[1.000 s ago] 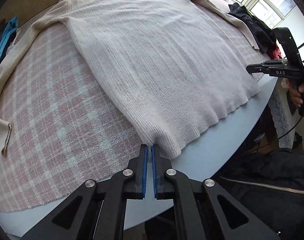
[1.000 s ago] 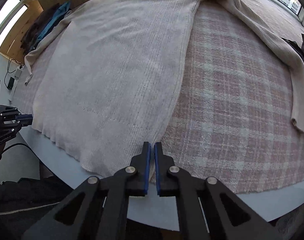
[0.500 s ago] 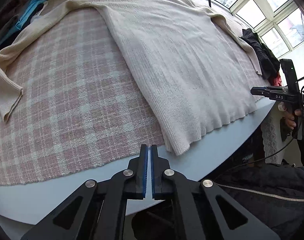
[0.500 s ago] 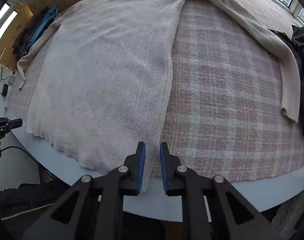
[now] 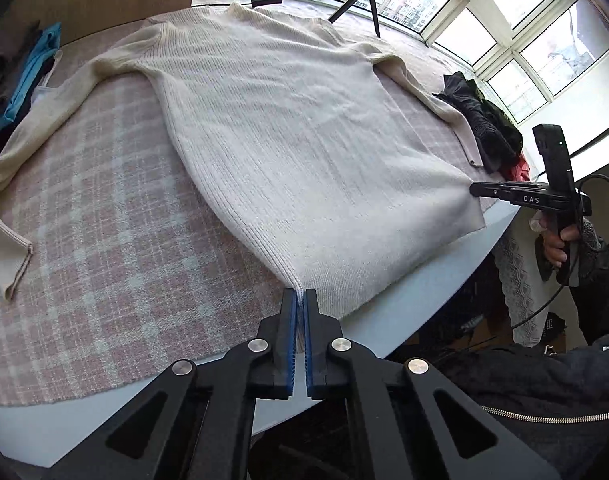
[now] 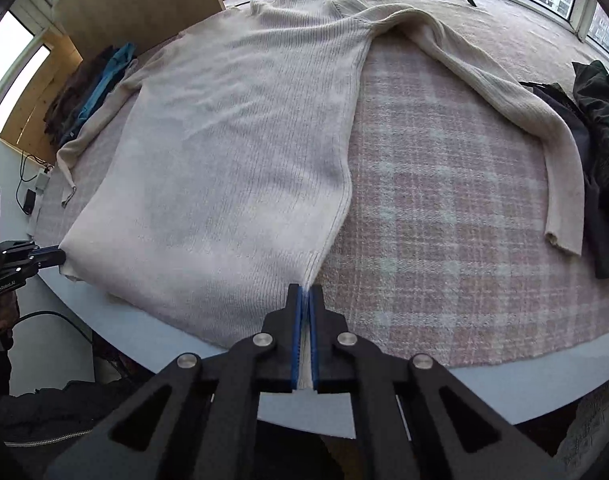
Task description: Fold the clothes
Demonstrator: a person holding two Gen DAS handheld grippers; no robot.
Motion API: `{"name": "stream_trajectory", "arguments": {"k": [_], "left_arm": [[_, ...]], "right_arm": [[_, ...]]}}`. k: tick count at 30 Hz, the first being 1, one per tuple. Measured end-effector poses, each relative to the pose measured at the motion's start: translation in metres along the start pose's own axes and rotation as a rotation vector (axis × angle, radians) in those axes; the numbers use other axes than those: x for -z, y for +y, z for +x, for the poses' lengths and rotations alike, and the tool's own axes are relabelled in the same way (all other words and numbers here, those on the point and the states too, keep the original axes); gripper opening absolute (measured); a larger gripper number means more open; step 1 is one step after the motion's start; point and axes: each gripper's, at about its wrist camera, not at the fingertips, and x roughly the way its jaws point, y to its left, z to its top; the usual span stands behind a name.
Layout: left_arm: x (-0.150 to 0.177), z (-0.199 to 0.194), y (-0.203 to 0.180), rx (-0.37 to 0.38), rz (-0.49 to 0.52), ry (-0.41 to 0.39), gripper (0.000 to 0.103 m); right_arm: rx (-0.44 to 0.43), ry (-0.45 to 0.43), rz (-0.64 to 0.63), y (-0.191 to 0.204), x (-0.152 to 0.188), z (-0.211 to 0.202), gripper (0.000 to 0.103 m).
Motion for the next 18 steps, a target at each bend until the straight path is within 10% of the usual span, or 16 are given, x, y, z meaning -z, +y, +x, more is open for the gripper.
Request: {"name": "stream_trajectory", "arguments": {"k": [7,18], "left_arm": [[-0.005,0.025,-0.003,0.057,-0.012,0.045,0.003],[-0.004,0.096,-0.035,0.272,-0.059,0.094,0.004]], "right_arm": [[0.313,0.063,-0.034,-0.019,-0.011,0.009,0.007],[-0.185,0.046,-0.239,0.151,-0.080,0.034,0.025]]}}
